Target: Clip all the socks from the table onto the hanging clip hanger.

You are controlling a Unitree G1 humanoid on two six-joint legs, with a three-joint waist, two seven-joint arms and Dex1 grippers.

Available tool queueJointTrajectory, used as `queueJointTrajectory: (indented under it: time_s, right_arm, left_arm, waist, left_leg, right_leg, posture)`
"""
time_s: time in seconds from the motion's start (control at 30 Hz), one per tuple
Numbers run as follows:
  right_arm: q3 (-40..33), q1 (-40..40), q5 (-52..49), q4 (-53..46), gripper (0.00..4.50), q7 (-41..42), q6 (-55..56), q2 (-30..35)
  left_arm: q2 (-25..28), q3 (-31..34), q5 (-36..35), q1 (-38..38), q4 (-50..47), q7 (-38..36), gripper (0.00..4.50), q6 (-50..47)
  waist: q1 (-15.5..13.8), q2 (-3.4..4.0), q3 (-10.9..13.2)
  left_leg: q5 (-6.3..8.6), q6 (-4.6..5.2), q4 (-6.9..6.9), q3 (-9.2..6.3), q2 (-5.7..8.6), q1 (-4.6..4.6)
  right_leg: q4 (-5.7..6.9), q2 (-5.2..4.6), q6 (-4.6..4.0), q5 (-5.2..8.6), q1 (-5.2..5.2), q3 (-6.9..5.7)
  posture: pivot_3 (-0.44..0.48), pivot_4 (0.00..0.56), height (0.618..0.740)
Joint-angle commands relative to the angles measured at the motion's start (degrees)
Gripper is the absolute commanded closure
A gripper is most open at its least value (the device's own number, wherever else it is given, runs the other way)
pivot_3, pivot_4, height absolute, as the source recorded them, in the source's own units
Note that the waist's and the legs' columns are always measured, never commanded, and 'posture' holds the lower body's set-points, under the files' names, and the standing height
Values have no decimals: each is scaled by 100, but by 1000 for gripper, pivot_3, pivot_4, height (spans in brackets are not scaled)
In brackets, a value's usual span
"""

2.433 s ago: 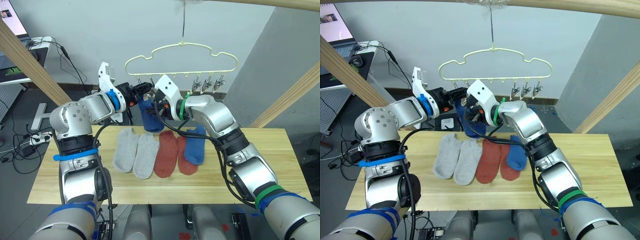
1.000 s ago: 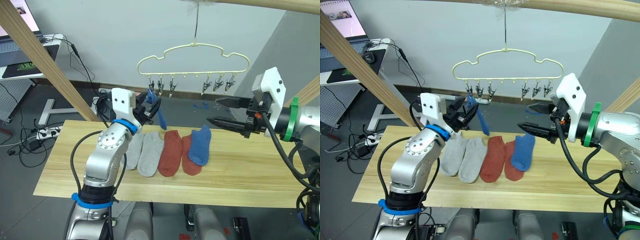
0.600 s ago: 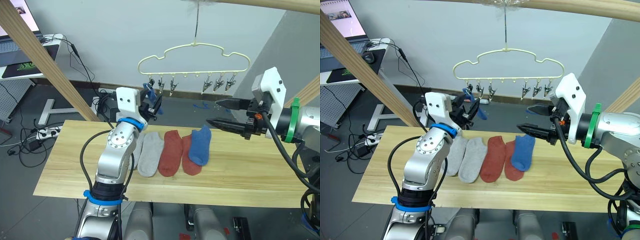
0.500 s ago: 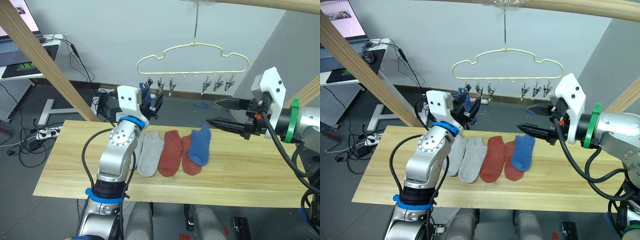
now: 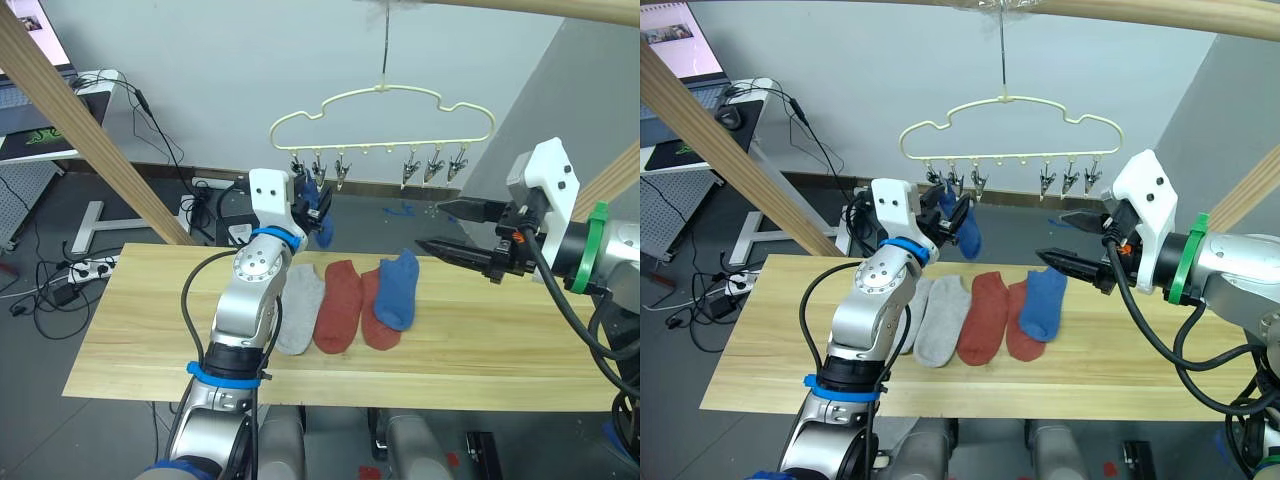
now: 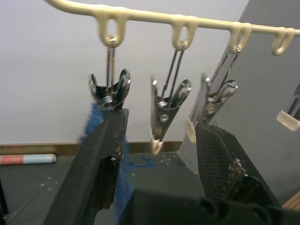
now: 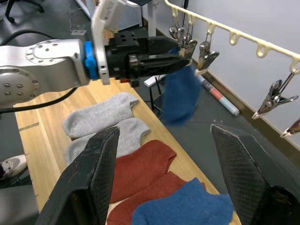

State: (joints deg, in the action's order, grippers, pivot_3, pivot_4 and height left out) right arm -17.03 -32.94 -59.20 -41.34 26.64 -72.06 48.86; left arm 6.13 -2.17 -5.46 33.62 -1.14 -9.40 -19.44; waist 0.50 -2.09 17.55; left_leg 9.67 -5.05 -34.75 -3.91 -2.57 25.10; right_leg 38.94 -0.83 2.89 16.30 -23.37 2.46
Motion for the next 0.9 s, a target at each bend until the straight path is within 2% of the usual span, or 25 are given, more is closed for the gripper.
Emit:
queueJointTrajectory:
  time_s: [0.03,0.9]
  right_arm:
    - [-252,-4,-262,-170,1275,-218,47,139]
    - [-228,267,-1099,-63,1275,-1034,420,473]
  left_arm:
    - [-82,-8,74,153,71,59,1928,232]
    - [-263,280,191,674,673,597,1928,523]
  waist:
    - [14,0,0]
    - [118,-2,1]
  left_leg:
    - [0,0,0,0,0,0]
    - [1,1,0,1,1,5]
  right_leg:
    - [0,0,0,0,0,0]
    - [-6,0,17,10,0,1]
  posture:
    - [-47,307,740]
    - [-51,306,740]
